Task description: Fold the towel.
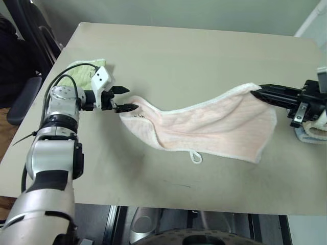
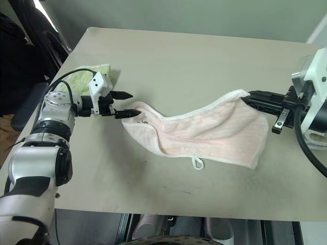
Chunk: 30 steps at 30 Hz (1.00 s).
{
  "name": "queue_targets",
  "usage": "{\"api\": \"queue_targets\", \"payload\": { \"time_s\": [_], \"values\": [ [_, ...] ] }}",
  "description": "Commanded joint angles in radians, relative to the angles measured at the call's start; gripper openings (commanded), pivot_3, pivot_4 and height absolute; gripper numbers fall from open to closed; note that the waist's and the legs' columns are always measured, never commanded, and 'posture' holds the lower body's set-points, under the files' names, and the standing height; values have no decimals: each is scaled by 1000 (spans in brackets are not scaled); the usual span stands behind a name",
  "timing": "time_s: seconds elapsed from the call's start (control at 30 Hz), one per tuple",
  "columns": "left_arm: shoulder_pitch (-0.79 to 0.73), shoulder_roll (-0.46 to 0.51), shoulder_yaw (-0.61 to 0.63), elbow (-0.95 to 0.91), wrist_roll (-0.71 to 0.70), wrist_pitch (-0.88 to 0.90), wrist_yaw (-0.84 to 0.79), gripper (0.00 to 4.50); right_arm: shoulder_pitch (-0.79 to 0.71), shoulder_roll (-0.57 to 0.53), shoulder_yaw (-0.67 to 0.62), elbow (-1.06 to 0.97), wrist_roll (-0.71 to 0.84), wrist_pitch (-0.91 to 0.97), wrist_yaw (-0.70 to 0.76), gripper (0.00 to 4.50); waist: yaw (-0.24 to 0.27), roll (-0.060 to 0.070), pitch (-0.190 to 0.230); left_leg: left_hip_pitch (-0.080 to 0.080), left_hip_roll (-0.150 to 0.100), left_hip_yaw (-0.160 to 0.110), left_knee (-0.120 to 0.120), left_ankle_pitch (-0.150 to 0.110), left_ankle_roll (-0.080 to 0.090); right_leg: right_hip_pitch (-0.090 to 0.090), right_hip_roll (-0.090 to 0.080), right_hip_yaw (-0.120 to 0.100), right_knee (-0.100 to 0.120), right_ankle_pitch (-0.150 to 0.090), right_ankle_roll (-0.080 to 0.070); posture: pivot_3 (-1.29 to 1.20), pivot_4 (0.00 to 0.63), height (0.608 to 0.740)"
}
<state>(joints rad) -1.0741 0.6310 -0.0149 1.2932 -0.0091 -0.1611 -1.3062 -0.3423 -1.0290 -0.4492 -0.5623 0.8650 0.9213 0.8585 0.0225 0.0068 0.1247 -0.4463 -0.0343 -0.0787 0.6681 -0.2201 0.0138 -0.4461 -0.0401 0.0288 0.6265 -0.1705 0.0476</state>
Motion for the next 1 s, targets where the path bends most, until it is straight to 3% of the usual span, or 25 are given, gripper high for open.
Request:
{"api": "queue_targets", "payload": {
  "time_s": [0.03, 0.2, 0.3, 0.67, 1.0],
  "values": [
    [-28, 12, 5, 6, 17, 43, -35, 4500, -4, -25, -43, -29, 26, -6, -15, 9, 0, 0, 0, 0, 0, 0, 0, 0, 0, 0, 0, 0, 0, 0, 0, 0, 150, 733],
    [-30, 3, 12, 9, 31, 67, -38, 4500, -9, -31, -43, -32, 39, -8, -23, 9, 0, 0, 0, -1, 0, 0, 2, 0, 1, 0, 0, 0, 0, 0, 1, 0, 150, 733],
    [-26, -1, 12, 8, 41, 64, -35, 3900, 0, -33, -50, -27, 40, -11, -24, 0, 0, 0, 0, -1, 0, 0, 3, 0, 1, 0, 0, 0, 0, 0, 1, 0, 150, 733],
    [-19, -4, 14, 13, 52, 74, -21, 21, 50, -35, -65, -28, 33, -23, -26, 0, 1, 0, 0, -7, 0, 0, 13, -2, 5, -2, 0, 0, 1, 2, 4, 0, 150, 733],
    [-23, -5, 62, 10, 22, 49, 43, 21, 47, -36, -70, -25, 33, -40, -30, 0, 1, 0, 0, -7, -1, 1, 15, -1, 6, -2, 0, 1, 1, 5, 5, 0, 150, 733]
  ]
}}
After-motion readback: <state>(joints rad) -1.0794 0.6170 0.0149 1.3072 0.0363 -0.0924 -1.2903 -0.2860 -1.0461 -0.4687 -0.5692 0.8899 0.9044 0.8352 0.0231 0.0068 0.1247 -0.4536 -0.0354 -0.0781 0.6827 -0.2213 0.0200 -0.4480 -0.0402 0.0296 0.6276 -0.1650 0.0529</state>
